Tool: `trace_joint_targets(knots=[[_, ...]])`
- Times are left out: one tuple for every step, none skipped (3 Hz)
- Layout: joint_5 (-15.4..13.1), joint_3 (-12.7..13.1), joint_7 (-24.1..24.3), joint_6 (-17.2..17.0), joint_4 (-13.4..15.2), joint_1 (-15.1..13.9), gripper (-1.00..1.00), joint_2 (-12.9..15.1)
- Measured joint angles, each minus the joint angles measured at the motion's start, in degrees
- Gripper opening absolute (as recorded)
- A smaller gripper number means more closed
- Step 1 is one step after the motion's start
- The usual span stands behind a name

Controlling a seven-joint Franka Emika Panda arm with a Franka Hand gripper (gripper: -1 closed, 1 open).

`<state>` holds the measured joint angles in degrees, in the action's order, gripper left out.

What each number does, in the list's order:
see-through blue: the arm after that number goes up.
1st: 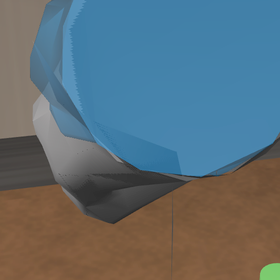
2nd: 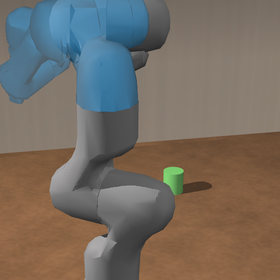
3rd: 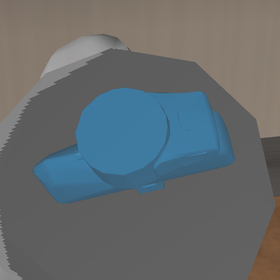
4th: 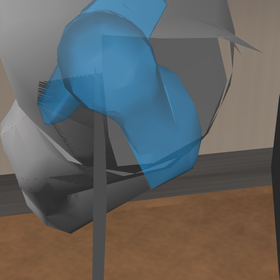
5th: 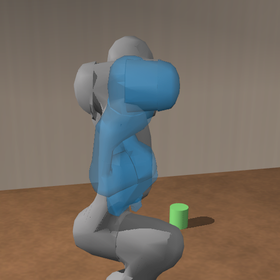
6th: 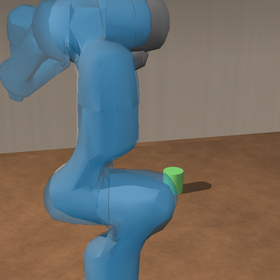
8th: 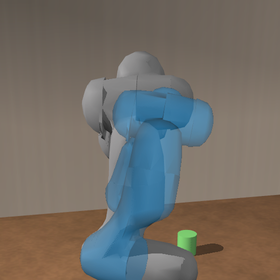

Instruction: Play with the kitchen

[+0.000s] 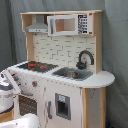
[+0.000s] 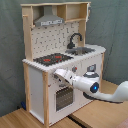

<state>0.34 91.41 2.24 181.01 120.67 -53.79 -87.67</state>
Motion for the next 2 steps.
trace_joint_targets(knots=[[0.0, 0.0, 0.0, -0.1, 0.0, 0.0, -1.0, 0.0], [0.0, -0.7, -5.6, -0.4, -0.4, 0.0, -1.0, 1.1]])
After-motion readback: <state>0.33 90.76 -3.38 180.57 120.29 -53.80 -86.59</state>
